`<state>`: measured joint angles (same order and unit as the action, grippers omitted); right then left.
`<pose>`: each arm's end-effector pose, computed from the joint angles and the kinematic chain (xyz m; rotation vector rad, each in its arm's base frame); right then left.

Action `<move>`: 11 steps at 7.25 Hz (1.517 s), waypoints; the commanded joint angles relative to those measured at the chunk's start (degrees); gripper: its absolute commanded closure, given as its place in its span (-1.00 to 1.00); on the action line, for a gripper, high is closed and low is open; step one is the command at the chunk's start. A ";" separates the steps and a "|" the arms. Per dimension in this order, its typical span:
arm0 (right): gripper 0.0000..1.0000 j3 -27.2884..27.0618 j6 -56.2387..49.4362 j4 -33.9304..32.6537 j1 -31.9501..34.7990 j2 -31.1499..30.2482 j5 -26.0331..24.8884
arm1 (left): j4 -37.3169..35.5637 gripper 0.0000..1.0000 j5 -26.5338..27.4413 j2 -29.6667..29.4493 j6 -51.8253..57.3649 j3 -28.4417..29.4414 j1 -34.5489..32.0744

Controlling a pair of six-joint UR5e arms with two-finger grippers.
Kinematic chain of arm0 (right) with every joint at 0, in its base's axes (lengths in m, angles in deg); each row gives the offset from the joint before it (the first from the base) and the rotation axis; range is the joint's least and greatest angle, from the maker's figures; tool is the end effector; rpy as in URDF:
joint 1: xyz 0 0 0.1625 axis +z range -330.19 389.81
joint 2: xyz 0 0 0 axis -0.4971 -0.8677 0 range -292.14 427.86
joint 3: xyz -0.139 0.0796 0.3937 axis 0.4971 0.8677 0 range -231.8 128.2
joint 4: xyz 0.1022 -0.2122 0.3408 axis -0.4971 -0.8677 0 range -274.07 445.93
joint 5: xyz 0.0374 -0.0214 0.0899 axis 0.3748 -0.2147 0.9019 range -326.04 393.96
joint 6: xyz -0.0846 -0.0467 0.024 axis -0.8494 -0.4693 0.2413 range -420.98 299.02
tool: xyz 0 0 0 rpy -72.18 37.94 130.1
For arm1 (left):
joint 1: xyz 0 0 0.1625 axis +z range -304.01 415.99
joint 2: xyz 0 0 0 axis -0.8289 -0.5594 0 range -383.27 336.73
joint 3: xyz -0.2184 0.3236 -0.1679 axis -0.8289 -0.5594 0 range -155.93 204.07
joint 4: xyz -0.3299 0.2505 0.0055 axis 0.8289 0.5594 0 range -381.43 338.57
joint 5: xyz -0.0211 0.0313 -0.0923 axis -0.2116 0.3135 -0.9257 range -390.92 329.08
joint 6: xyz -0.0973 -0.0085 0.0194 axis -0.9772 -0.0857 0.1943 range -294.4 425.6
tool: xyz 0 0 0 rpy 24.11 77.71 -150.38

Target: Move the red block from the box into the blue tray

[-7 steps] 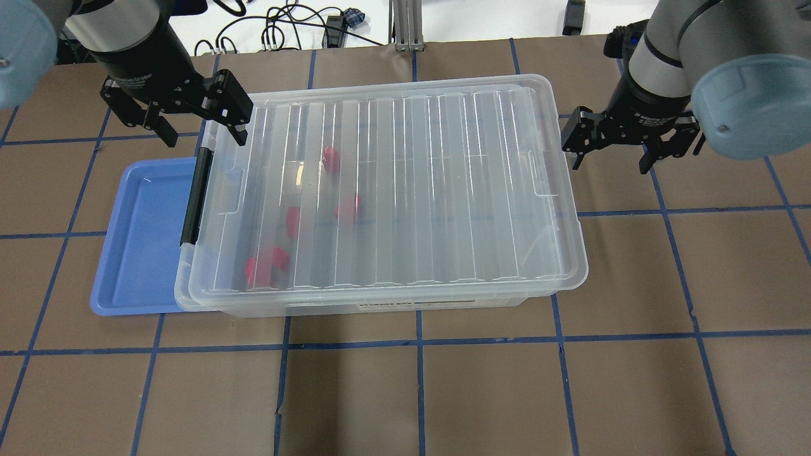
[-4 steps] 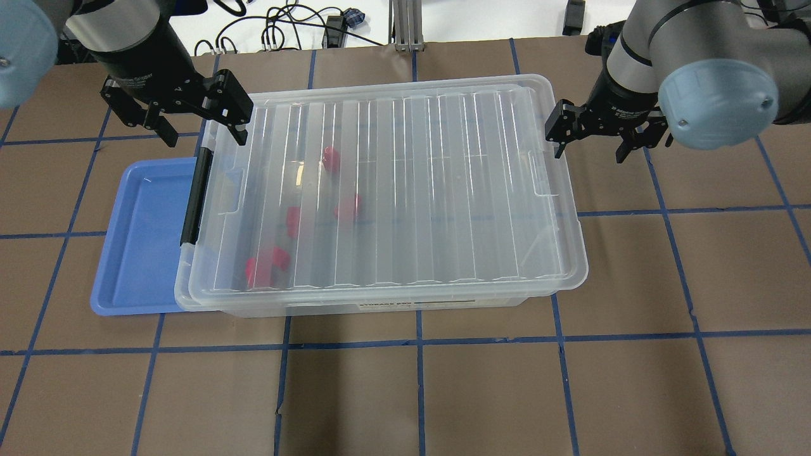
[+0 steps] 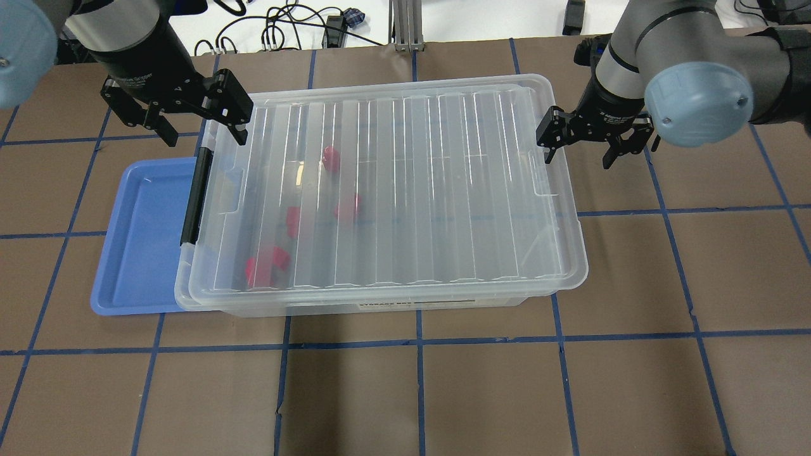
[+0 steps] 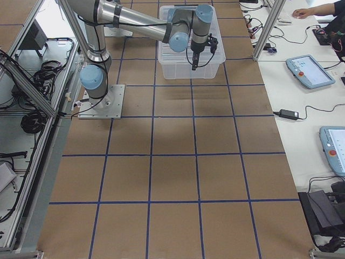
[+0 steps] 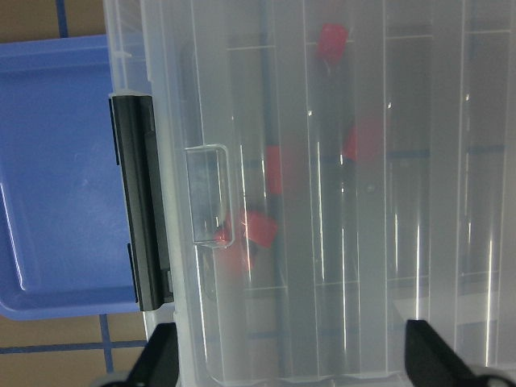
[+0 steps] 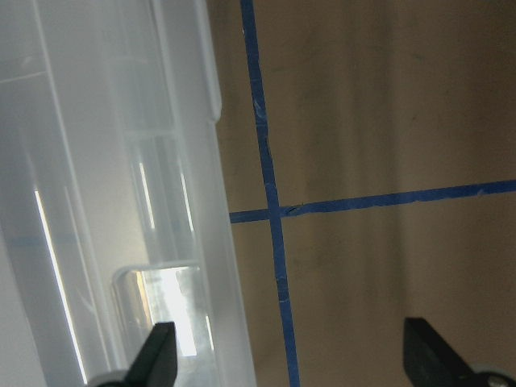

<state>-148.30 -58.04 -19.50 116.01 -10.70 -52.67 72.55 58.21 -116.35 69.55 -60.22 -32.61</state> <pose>0.1022 -0.5607 0.3547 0.1831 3.0762 0.0667 -0.1222 -0.5151 0.5029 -0.0692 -3.1243 -0.0354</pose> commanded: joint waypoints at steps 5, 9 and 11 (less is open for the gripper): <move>-1.00 -0.09 -5.20 -0.75 -2.35 0.52 -6.09 | 0.06 -1.00 -0.01 0.00 0.00 0.00 0.00; -1.00 0.08 -15.30 -0.92 -7.53 0.43 -8.30 | 0.06 -1.00 -0.01 0.00 0.00 0.00 0.00; -1.00 0.17 -17.35 -1.19 -9.20 0.43 -9.61 | -0.02 -1.00 -0.01 0.00 0.00 0.00 0.00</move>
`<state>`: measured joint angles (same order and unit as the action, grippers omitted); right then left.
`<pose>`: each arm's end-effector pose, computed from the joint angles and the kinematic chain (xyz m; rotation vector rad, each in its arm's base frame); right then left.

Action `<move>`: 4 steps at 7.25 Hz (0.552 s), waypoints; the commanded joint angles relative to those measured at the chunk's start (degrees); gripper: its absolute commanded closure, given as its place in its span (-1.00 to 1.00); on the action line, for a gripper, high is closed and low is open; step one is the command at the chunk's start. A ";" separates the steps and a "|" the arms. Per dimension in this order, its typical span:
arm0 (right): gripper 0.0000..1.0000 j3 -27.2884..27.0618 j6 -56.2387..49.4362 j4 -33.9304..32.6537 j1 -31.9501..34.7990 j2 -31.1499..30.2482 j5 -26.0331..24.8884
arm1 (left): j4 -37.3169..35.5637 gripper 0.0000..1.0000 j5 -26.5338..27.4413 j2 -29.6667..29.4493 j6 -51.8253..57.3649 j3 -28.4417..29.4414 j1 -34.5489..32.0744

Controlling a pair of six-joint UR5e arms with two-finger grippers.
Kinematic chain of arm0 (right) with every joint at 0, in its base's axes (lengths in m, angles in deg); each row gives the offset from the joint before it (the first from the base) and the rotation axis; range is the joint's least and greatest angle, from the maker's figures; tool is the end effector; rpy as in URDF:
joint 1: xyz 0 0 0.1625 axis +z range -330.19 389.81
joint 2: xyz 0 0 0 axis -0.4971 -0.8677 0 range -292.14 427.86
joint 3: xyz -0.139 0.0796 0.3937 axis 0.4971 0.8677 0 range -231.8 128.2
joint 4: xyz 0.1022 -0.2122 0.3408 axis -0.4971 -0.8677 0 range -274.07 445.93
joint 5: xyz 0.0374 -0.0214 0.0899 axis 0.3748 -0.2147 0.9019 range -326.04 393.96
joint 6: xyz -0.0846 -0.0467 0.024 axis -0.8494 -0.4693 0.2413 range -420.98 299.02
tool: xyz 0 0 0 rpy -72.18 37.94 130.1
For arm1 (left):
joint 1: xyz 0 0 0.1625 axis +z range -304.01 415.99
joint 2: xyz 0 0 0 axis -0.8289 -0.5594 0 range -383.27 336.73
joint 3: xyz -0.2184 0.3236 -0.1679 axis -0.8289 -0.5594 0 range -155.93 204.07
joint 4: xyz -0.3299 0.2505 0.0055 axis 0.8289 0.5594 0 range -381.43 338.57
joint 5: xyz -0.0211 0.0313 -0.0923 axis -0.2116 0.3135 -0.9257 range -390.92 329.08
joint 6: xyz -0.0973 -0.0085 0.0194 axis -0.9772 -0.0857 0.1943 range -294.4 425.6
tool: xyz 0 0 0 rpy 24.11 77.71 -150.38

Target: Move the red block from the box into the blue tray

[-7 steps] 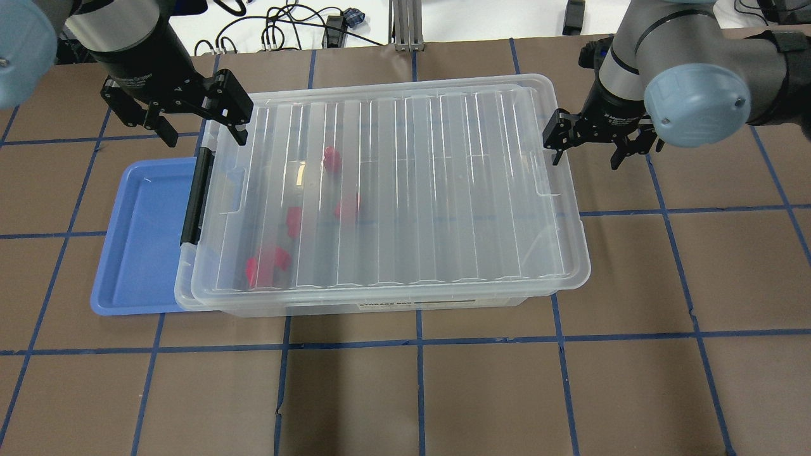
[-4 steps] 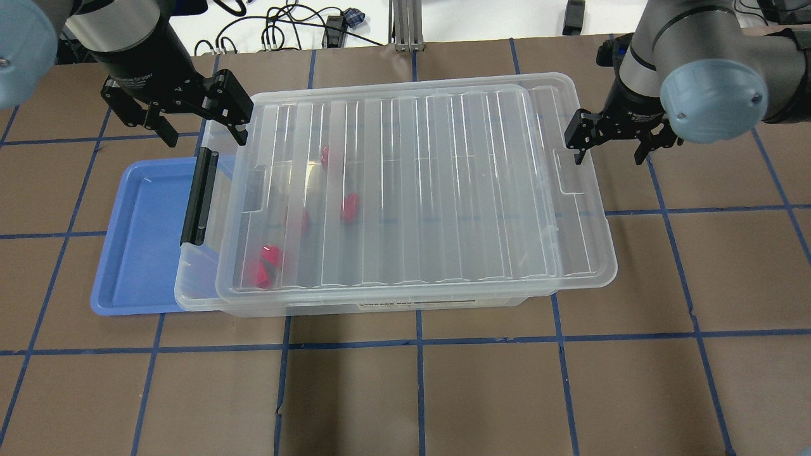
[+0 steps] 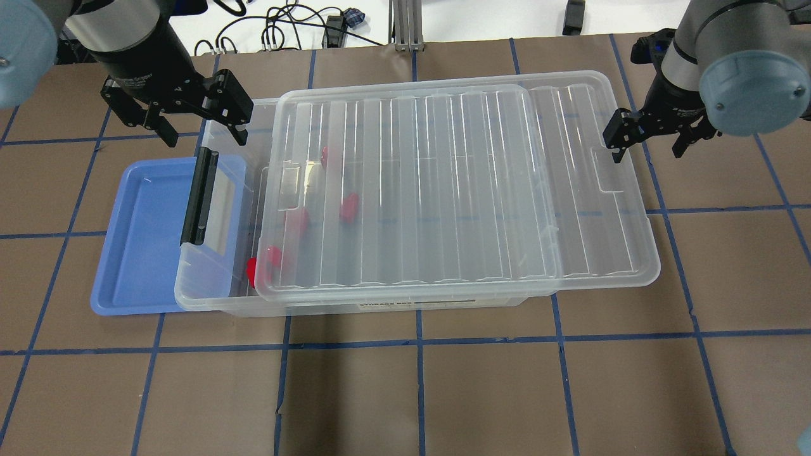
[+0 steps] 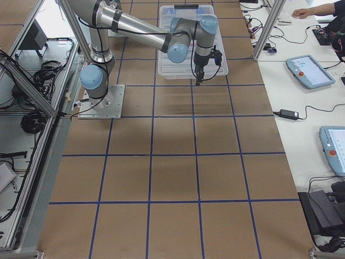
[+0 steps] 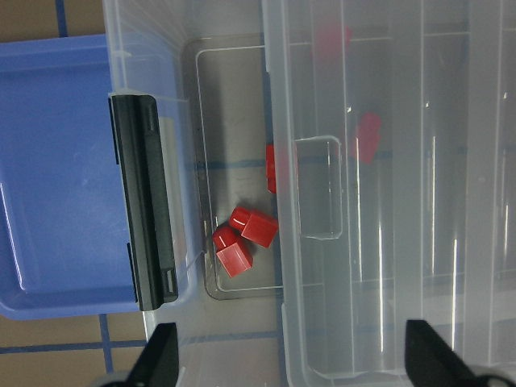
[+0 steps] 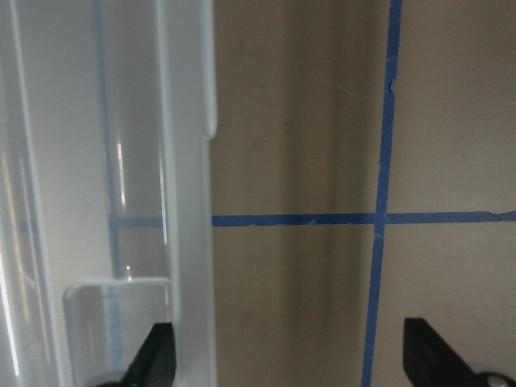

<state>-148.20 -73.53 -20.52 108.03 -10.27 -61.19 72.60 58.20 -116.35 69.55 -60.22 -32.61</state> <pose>0.0082 -0.5700 0.3533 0.0228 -3.0595 -0.0763 -0.1222 -0.5150 0.5028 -0.0692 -3.1240 -0.0368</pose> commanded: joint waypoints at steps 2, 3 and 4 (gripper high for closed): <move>-1.00 -0.02 -5.45 -2.10 -2.02 -0.01 -2.67 | 0.01 -1.00 0.00 0.00 0.00 0.00 -0.09; -1.00 -0.02 -6.60 -2.10 -2.89 -0.01 -2.67 | 0.01 -1.00 0.00 0.00 0.00 0.00 -0.09; -1.00 -0.19 -8.61 -2.19 -3.69 -0.01 -2.67 | -0.07 -1.00 0.00 0.00 0.00 0.00 -0.09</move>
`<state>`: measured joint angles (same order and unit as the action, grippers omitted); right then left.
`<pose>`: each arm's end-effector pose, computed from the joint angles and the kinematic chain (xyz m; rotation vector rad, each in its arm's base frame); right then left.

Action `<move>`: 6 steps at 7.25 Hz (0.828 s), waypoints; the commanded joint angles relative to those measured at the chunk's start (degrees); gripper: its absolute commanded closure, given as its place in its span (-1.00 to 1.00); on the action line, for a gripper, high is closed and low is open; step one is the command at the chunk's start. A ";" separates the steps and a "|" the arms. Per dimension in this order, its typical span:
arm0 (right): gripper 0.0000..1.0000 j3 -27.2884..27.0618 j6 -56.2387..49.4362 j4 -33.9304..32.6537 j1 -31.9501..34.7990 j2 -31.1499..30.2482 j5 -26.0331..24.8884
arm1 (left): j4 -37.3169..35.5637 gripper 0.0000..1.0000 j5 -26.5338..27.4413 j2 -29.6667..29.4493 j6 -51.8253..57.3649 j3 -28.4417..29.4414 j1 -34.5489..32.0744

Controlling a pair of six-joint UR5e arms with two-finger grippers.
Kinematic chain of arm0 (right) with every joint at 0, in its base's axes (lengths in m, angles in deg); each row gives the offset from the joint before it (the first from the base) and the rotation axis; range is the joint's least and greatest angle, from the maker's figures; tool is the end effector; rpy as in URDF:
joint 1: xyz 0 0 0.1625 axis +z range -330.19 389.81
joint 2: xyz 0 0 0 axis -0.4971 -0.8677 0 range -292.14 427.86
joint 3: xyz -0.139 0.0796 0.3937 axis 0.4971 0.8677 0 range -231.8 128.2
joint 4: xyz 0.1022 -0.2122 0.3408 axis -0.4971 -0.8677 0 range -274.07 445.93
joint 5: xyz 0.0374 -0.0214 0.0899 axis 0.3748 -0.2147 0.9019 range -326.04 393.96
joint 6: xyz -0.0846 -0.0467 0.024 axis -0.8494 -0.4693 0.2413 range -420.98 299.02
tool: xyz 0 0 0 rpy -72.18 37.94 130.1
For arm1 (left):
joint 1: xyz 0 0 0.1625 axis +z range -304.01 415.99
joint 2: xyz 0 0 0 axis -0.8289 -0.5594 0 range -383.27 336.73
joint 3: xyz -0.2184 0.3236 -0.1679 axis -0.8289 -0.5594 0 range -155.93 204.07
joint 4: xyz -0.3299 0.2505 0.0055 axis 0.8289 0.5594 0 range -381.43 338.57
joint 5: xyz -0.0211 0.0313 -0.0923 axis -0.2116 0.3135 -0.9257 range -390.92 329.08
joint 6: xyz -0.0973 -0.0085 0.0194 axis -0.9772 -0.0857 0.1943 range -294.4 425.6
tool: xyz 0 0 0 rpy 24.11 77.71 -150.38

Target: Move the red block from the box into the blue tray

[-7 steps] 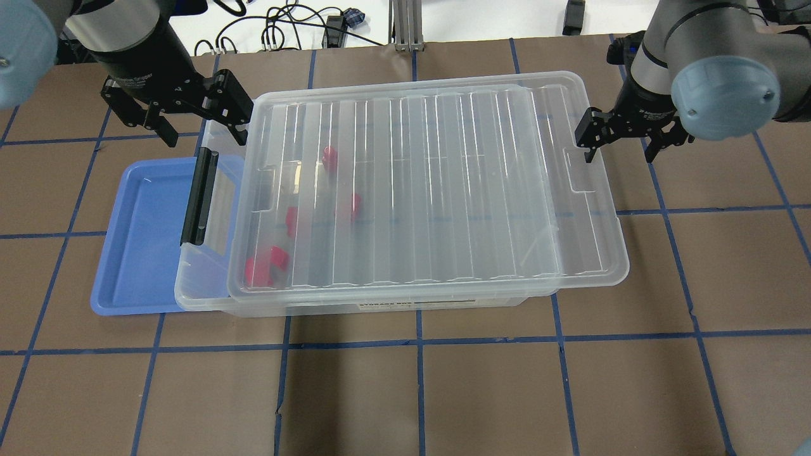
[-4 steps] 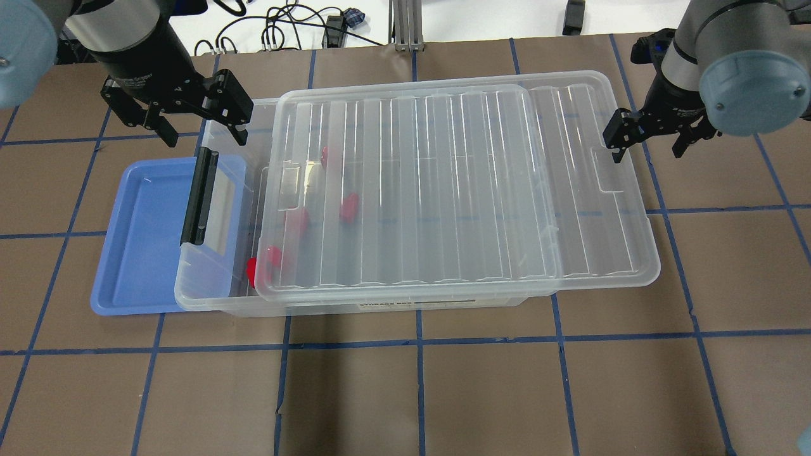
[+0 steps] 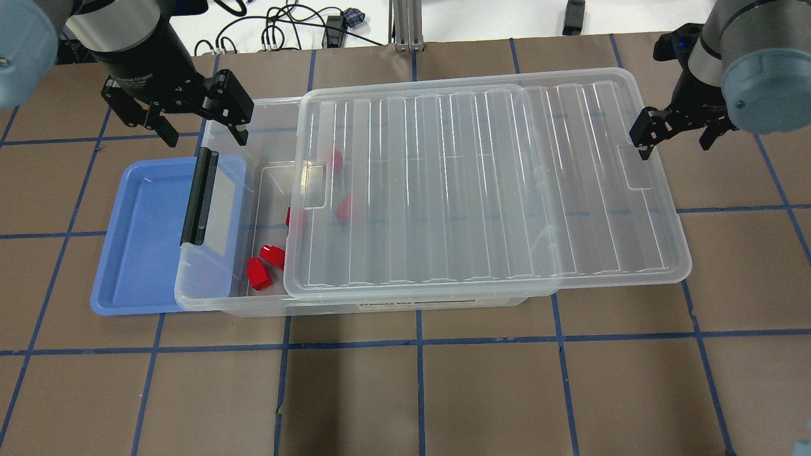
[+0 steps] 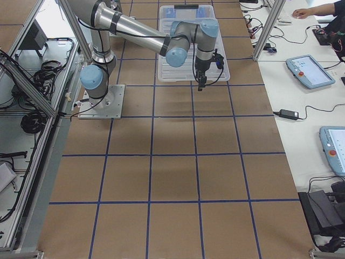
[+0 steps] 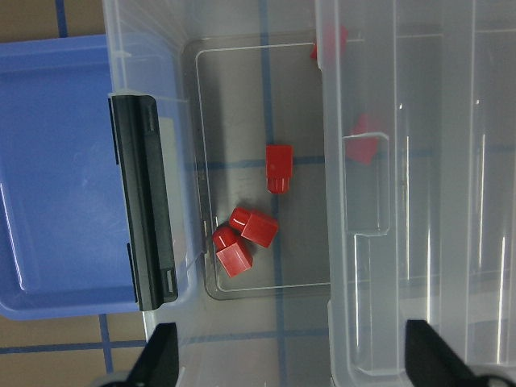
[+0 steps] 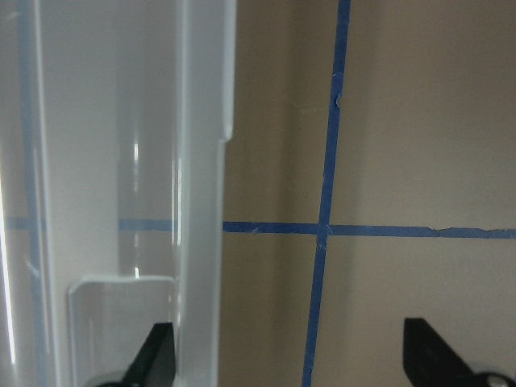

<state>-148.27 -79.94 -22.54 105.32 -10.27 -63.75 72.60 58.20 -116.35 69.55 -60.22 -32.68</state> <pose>-0.0239 -0.5718 0.3567 0.1173 -3.0094 -0.0550 -0.1228 -0.5149 0.5028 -0.0711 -3.1240 -0.0368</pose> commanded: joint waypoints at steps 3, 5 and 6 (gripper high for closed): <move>-1.00 -0.03 -6.08 -2.27 -1.60 0.00 -3.18 | 0.02 -1.00 -0.09 0.00 0.00 0.00 -0.01; -1.00 -0.12 -6.27 -2.28 -1.68 0.09 -3.72 | 0.02 -1.00 -0.09 0.00 0.00 0.00 -0.01; -1.00 0.05 -6.27 -2.28 -1.69 0.09 -4.68 | 0.02 -1.00 -0.09 0.00 0.00 0.00 -0.01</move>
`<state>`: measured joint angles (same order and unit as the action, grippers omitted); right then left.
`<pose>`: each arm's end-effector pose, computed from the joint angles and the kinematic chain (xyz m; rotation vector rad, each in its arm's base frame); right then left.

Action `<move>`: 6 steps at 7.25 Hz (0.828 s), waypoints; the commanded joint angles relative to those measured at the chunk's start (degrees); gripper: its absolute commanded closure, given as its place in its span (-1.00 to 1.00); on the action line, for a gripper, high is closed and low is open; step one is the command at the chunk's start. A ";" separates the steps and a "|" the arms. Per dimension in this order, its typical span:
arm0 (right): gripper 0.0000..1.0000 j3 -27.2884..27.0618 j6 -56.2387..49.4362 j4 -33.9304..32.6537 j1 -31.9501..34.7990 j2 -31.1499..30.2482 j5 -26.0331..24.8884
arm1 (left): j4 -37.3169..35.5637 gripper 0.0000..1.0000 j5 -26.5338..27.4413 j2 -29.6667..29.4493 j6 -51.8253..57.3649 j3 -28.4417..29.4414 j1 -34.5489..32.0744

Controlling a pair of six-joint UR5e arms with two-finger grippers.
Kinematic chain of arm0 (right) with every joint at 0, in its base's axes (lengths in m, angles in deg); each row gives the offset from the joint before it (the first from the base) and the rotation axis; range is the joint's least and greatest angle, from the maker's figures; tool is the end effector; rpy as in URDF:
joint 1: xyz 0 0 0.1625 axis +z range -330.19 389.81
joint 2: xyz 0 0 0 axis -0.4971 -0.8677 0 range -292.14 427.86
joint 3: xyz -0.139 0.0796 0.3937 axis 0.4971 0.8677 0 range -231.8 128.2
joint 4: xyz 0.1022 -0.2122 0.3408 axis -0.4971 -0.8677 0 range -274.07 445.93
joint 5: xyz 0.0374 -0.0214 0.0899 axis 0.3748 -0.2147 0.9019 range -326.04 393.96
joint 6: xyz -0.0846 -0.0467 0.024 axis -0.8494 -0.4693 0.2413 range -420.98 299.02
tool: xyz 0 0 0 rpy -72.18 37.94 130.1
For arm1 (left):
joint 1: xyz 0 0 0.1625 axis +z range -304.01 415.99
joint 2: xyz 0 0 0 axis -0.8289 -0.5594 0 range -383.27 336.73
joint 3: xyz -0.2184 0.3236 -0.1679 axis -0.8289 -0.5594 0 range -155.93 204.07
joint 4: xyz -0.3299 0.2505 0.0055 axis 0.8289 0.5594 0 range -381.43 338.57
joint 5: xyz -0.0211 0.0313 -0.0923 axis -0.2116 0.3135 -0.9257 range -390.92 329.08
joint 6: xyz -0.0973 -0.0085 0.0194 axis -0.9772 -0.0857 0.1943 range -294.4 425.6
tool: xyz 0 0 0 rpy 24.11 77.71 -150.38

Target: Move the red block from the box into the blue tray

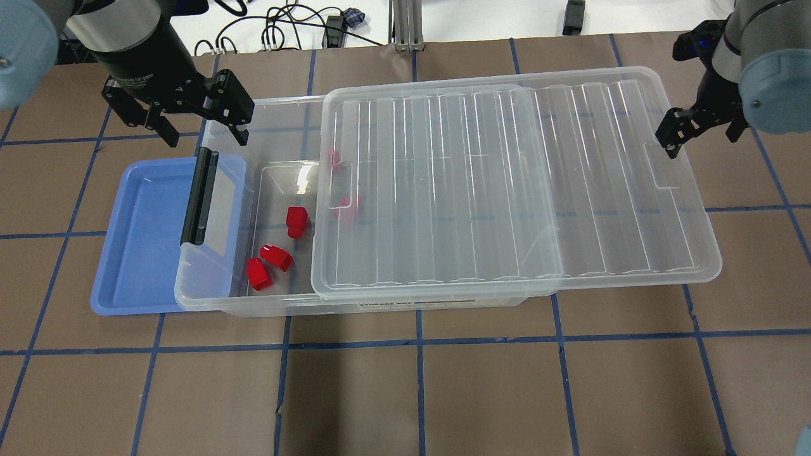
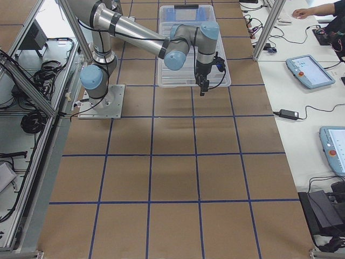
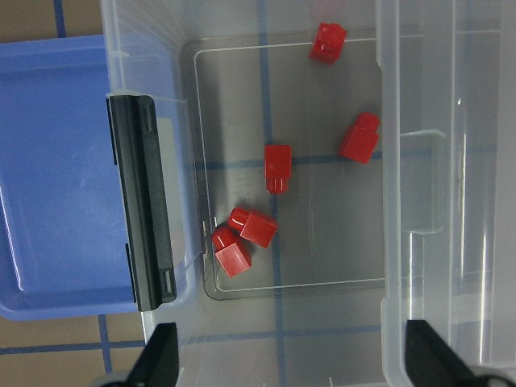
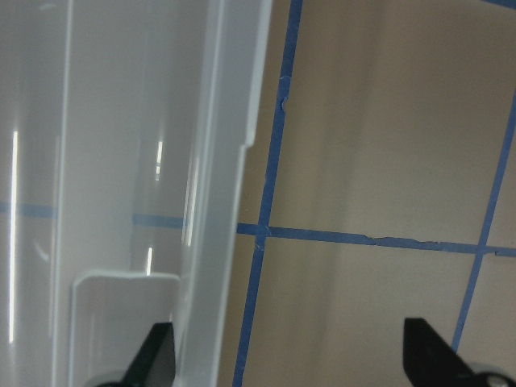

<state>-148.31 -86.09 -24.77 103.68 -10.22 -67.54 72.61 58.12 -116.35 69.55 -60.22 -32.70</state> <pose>-0.0475 -0.5727 0.3609 0.2243 -2.9309 -0.0496 -0.1232 -0.5148 0.5028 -0.0716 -3.1226 -0.0369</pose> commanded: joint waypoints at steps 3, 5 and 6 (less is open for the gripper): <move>-1.00 0.10 -1.25 -0.40 -0.48 0.04 -1.77 | 0.00 -1.00 -0.09 0.00 0.00 0.00 0.09; -1.00 0.10 -4.15 -1.45 -2.05 0.04 -1.95 | 0.00 -1.00 -0.09 0.00 0.00 0.00 0.00; -1.00 0.10 -4.25 -1.46 -2.15 -0.05 -1.95 | 0.00 -1.00 -0.09 0.00 0.00 0.00 0.00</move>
<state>-148.22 -89.48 -25.87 101.97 -10.20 -69.44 72.62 58.03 -116.34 69.55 -60.22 -32.68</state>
